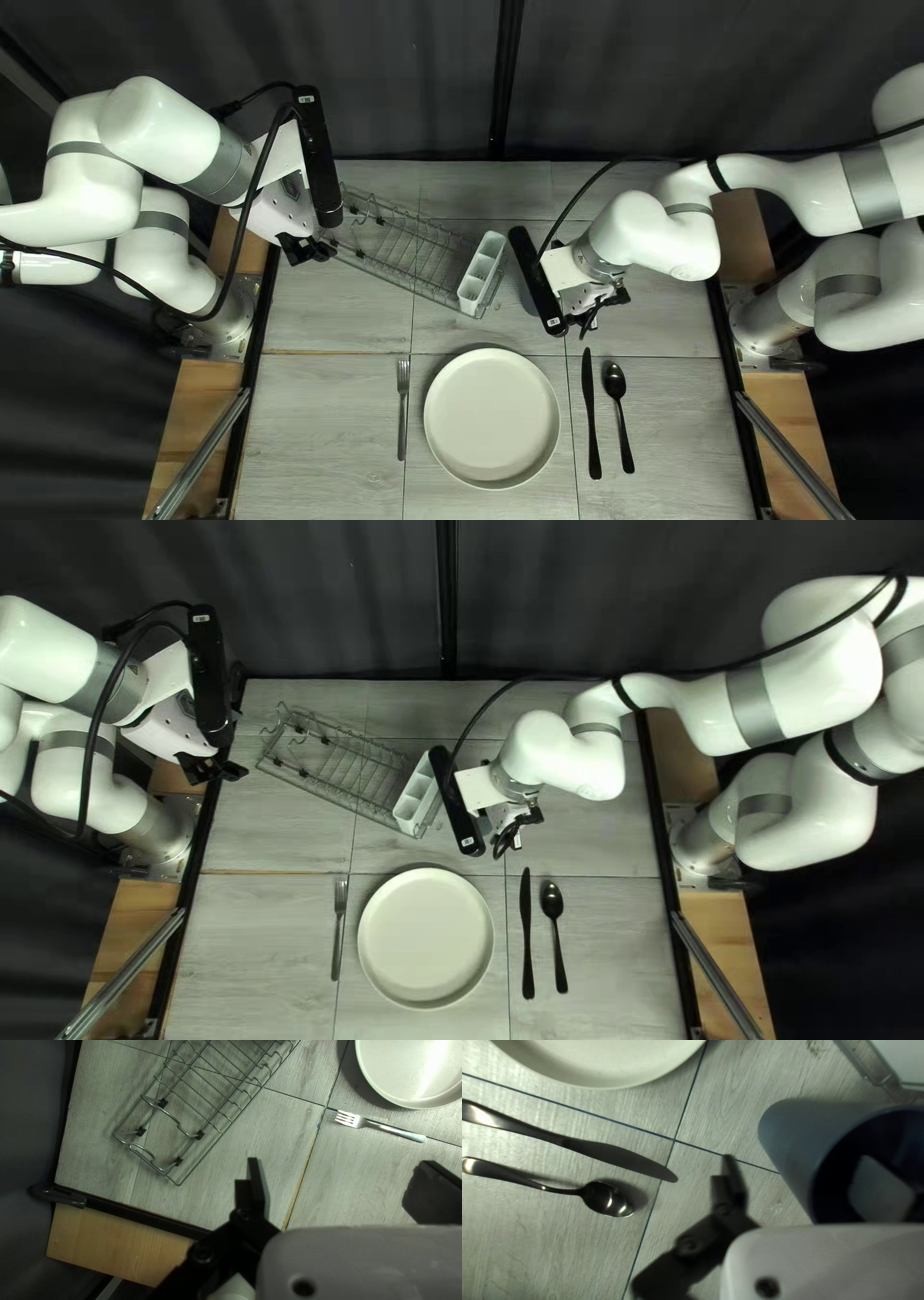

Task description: Pick up and place plate onto table. Place down one fork to the left of the plate. Place spoon and knife to the right of the plate. Place cup above the knife and spoon

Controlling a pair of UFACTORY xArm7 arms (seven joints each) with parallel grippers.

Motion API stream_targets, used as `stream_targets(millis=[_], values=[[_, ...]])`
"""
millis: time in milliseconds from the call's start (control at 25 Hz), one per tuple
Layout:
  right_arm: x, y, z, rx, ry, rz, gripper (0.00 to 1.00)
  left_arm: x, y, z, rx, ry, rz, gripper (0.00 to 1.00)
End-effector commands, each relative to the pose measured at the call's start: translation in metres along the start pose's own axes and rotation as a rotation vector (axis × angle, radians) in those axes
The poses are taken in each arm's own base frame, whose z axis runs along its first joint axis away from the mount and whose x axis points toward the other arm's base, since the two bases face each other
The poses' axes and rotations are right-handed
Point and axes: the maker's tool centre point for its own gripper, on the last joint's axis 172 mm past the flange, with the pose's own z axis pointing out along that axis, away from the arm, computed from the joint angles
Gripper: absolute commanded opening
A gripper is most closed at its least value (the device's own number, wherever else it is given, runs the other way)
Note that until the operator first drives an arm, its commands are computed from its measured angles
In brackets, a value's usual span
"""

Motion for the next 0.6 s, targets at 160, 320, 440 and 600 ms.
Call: stream_targets(millis=[160, 320, 440, 600], values=[[0.002, -0.008, -0.020, -0.033, 0.004, 0.015, 0.00, 0.000, 0.000, 0.000, 0.000, 0.000, 0.000, 1.00], [-0.001, -0.017, -0.042, -0.052, 0.009, 0.028, 0.00, 0.000, 0.000, 0.000, 0.000, 0.000, 0.000, 1.00], [-0.014, -0.026, -0.059, -0.059, 0.010, 0.049, 0.00, 0.000, 0.000, 0.000, 0.000, 0.000, 0.000, 1.00], [-0.029, -0.042, -0.067, -0.051, -0.002, 0.073, 0.00, 0.000, 0.000, 0.000, 0.000, 0.000, 0.000, 1.00]])
